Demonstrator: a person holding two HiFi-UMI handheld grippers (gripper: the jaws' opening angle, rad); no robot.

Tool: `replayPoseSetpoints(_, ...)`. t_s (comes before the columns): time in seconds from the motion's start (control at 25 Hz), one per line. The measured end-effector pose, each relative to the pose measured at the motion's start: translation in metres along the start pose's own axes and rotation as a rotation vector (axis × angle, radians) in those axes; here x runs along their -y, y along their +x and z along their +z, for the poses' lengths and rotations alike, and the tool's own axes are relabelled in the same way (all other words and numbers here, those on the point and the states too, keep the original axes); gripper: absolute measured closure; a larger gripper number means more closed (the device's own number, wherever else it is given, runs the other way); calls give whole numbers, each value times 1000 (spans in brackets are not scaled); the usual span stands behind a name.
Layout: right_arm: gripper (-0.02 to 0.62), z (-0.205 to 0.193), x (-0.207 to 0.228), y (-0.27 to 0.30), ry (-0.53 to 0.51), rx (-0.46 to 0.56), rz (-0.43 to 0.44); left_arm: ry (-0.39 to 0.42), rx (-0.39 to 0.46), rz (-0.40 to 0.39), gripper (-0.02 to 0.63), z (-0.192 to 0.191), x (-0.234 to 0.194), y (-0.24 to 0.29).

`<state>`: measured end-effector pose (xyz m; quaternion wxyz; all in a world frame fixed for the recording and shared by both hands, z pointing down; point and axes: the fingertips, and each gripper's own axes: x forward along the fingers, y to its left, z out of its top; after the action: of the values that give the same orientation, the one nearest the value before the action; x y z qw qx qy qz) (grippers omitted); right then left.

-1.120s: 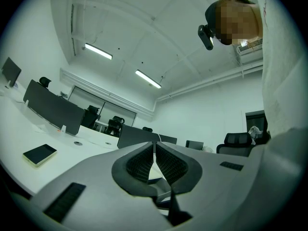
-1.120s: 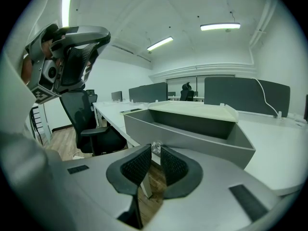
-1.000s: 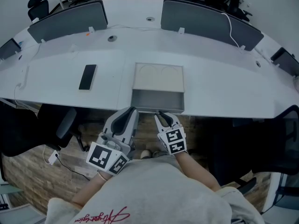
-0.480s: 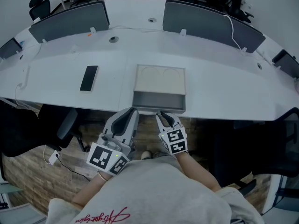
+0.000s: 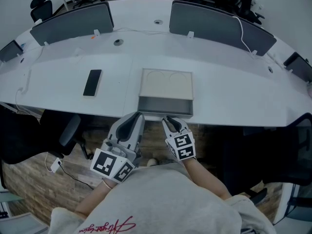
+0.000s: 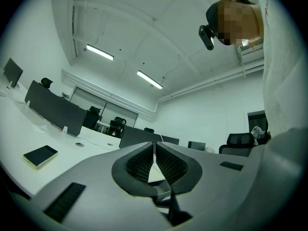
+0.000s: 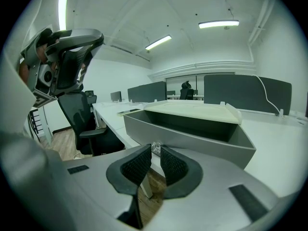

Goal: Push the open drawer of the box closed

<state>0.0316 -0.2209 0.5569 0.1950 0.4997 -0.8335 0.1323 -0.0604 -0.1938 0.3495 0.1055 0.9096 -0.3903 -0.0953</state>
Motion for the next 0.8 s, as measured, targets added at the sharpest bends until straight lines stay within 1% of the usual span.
replayPoseSetpoints(0.16,527,-1,0,1,10,-12,8,3,3,2,575,1,0,0)
replayPoseSetpoints(0.32,528,-1,2,3,54,-28,24,3,10,10,575,3,0,0)
replayPoseSetpoints(0.44,528,0,4,4,64,-44,33,0,18,17,575,5,1,0)
replayPoseSetpoints(0.8,528,2,11,10,106,-84,62,-10,40,54,575,10,5,-5)
